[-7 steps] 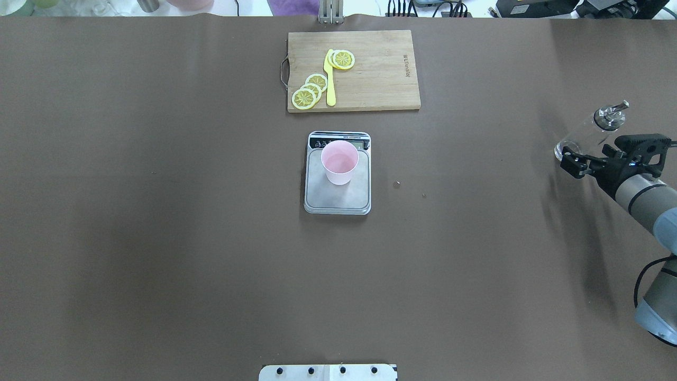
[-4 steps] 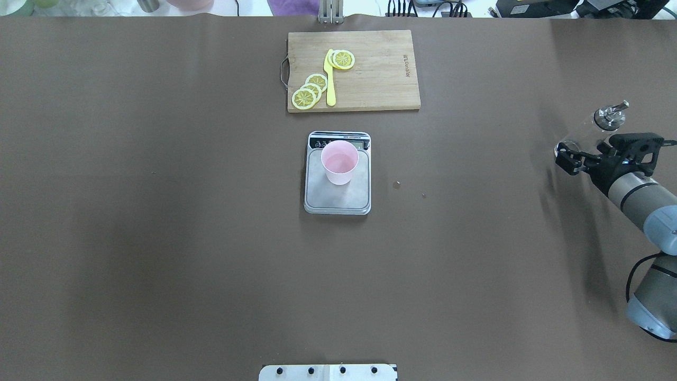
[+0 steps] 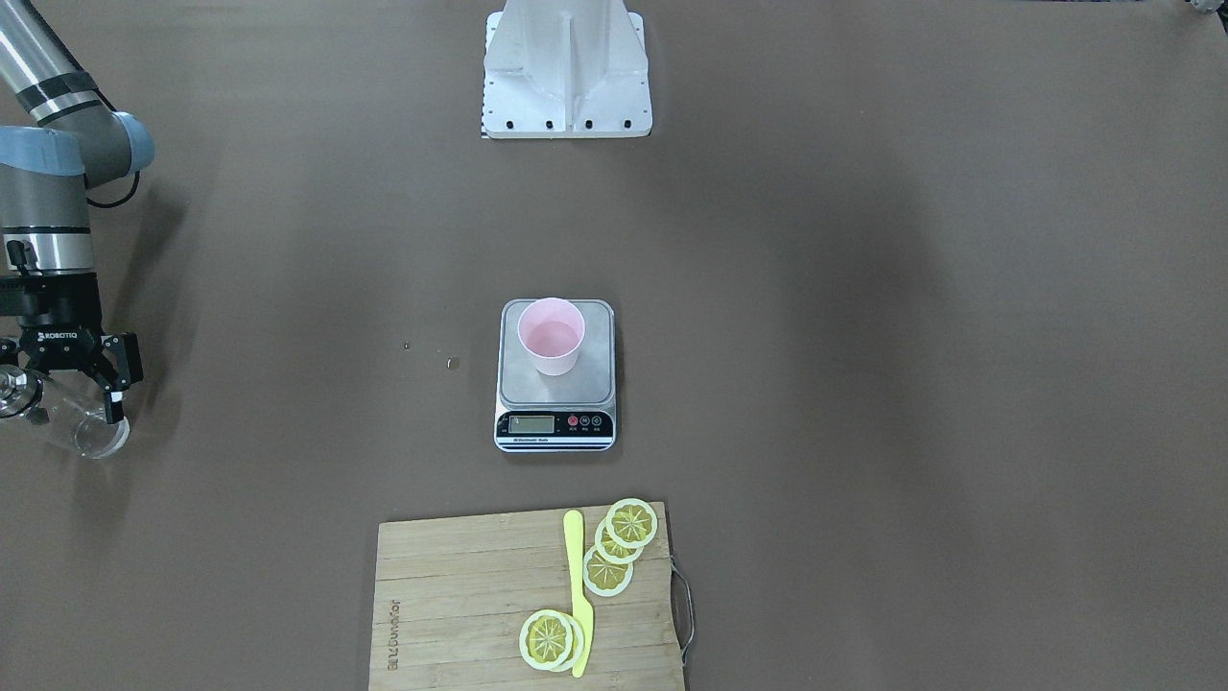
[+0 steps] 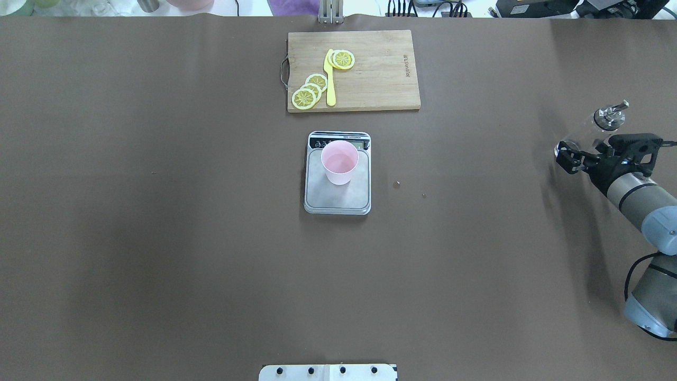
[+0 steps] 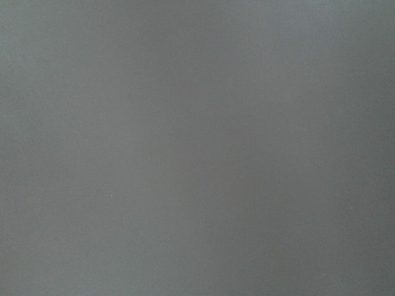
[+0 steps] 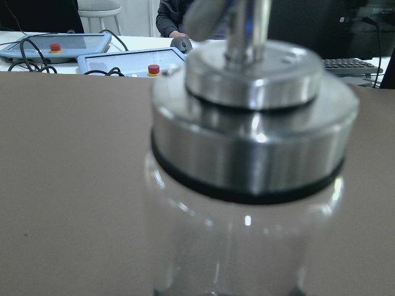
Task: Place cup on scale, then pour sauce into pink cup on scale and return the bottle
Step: 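Close the right gripper on the bottle and lift it off the table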
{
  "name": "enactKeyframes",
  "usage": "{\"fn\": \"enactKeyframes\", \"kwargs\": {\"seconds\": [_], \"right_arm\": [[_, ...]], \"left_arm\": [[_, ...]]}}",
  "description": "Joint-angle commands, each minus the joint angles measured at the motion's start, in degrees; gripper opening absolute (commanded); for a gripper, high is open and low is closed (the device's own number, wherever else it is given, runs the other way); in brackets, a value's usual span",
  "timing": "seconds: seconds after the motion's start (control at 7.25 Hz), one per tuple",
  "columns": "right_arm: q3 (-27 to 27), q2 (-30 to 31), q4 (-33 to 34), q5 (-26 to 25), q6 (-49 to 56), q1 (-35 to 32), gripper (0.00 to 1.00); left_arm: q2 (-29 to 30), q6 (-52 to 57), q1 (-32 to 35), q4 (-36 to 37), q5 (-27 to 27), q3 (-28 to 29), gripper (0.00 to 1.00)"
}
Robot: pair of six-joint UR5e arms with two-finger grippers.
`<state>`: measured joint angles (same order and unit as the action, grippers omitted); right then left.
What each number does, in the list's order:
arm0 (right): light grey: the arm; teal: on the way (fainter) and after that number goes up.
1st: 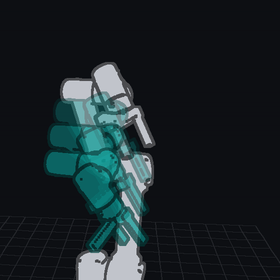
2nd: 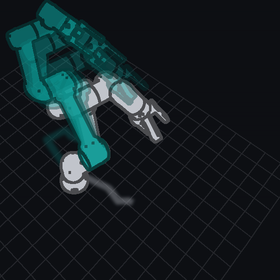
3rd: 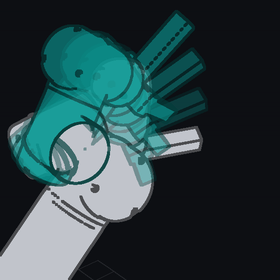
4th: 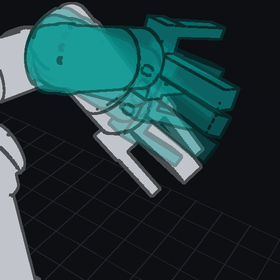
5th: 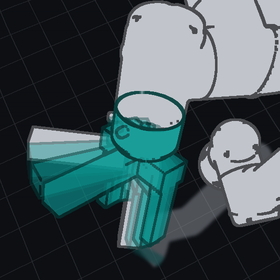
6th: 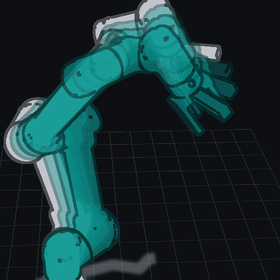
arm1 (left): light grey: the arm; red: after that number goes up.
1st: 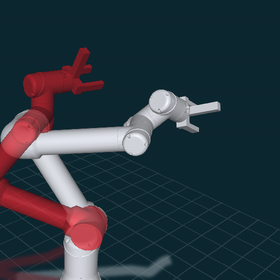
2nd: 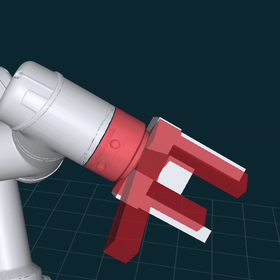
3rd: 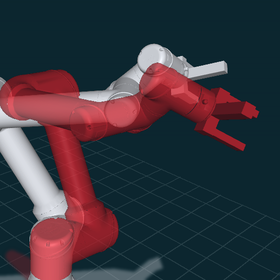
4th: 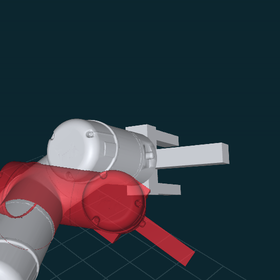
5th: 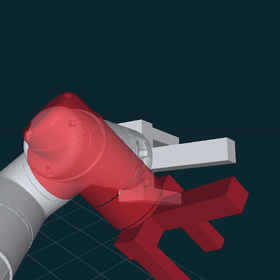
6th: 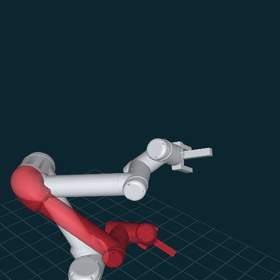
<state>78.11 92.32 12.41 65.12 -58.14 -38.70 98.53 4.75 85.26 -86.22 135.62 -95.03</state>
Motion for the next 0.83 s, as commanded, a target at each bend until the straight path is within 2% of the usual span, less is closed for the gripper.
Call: {"fn": "enactKeyframes", "kwargs": {"seconds": [0.0, 0.14, 0.69], "right_arm": [[-0.1, 0.1, -0.7, -0.2, 0.0, 0.0, 0.03], [-0.1, 0.1, -0.8, -0.3, 0.0, 0.0, 0.0], [0.8, 0.0, -1.1, -3.0, 1.1, 0.0, 0.0]], "left_arm": [[0.0, 0.1, 0.0, 0.0, 0.0, 0.0, 0.99], [0.0, 0.1, 0.0, 0.0, 0.0, 0.0, 0.99], [-0.1, 0.0, 0.0, 0.1, 0.0, 0.1, 0.99]]}}
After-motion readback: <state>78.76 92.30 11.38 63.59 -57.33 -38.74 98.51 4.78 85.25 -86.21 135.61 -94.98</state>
